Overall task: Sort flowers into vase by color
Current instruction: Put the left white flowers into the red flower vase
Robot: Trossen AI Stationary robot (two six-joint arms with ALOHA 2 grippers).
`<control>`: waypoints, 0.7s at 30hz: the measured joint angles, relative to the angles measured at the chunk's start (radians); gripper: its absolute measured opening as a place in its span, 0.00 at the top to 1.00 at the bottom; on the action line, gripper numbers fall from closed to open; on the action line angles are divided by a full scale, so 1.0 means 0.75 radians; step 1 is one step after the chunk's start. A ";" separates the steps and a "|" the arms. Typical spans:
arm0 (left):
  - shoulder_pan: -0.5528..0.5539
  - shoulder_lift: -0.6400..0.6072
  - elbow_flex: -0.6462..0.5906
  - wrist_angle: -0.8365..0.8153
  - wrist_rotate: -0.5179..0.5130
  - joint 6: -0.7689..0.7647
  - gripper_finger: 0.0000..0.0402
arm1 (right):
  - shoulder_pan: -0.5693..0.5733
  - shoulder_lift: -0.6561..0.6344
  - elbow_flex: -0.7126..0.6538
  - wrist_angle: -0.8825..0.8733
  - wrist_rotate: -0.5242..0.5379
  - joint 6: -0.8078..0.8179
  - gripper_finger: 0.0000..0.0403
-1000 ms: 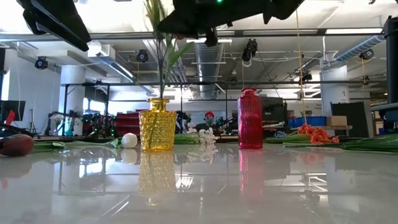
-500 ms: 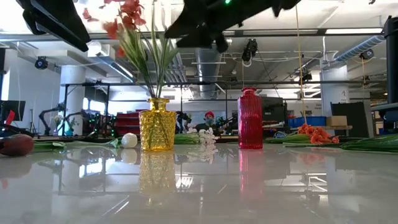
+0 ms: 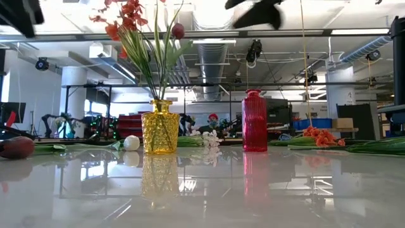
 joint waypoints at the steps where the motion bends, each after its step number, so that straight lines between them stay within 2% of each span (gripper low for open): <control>1: -0.027 -0.001 0.015 -0.025 0.002 -0.026 0.64 | 0.018 -0.043 0.000 -0.090 -0.024 0.060 0.36; 5: -0.124 -0.001 0.054 -0.068 0.002 -0.125 0.64 | 0.089 -0.163 -0.006 -0.408 -0.196 0.375 0.39; 8: -0.190 0.003 0.076 -0.043 -0.021 -0.141 0.64 | 0.165 -0.183 -0.035 -0.632 -0.240 0.643 0.41; 12: -0.263 0.006 0.078 0.109 -0.144 -0.009 0.64 | 0.252 -0.140 -0.107 -0.879 -0.302 0.873 0.42; 17: -0.284 0.009 0.078 0.338 -0.239 0.216 0.64 | 0.284 -0.075 -0.253 -0.903 -0.344 0.986 0.40; 21: -0.284 0.010 0.078 0.414 -0.277 0.312 0.64 | 0.284 -0.043 -0.373 -0.890 -0.366 0.997 0.35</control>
